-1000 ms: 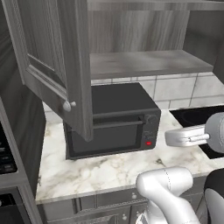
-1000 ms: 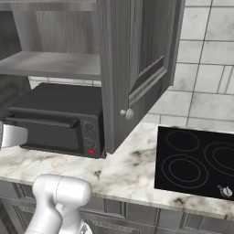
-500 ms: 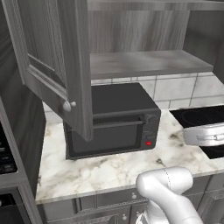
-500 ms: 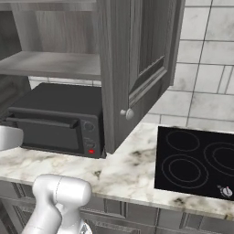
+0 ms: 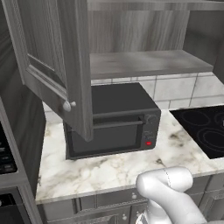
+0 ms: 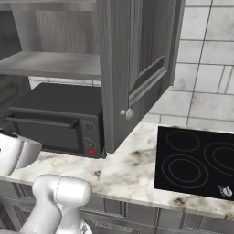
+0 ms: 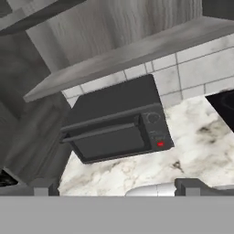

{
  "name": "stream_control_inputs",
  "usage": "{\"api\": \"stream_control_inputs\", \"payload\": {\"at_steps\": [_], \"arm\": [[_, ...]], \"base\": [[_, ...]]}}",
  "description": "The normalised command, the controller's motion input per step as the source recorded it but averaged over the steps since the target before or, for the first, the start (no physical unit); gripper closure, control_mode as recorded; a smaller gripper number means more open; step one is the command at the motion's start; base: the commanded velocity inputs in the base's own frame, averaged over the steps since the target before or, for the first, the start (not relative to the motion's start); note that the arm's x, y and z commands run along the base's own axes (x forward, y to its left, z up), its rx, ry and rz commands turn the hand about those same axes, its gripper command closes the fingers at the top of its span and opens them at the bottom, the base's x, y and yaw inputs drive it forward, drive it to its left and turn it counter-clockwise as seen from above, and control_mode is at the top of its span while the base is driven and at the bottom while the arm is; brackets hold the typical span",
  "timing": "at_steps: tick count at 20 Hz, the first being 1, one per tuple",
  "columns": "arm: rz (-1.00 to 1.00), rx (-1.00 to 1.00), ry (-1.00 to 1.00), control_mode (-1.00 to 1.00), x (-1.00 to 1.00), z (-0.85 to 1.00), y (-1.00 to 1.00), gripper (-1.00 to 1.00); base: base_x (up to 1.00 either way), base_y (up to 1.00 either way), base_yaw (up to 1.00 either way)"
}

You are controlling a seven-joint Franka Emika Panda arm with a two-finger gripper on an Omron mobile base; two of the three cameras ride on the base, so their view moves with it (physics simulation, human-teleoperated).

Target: Open the cabinet and move the ladle to the pot. Then close the cabinet.

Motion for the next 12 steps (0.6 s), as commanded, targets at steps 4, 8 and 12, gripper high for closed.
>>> {"api": "stream_control_inputs", "payload": {"at_steps": [4, 8, 12], "arm": [[-0.09, 0.26, 0.0, -1.0, -0.29, 0.16, -0.17, -1.0], [-0.08, 0.23, 0.0, -1.0, -0.16, 0.07, -0.34, -1.0], [-0.02, 0.17, 0.0, -1.0, -0.07, 0.0, -0.53, -1.0]], "base": [[0.0, 0.0, 0.0], [0.0, 0.0, 0.0], [0.0, 0.0, 0.0]]}}
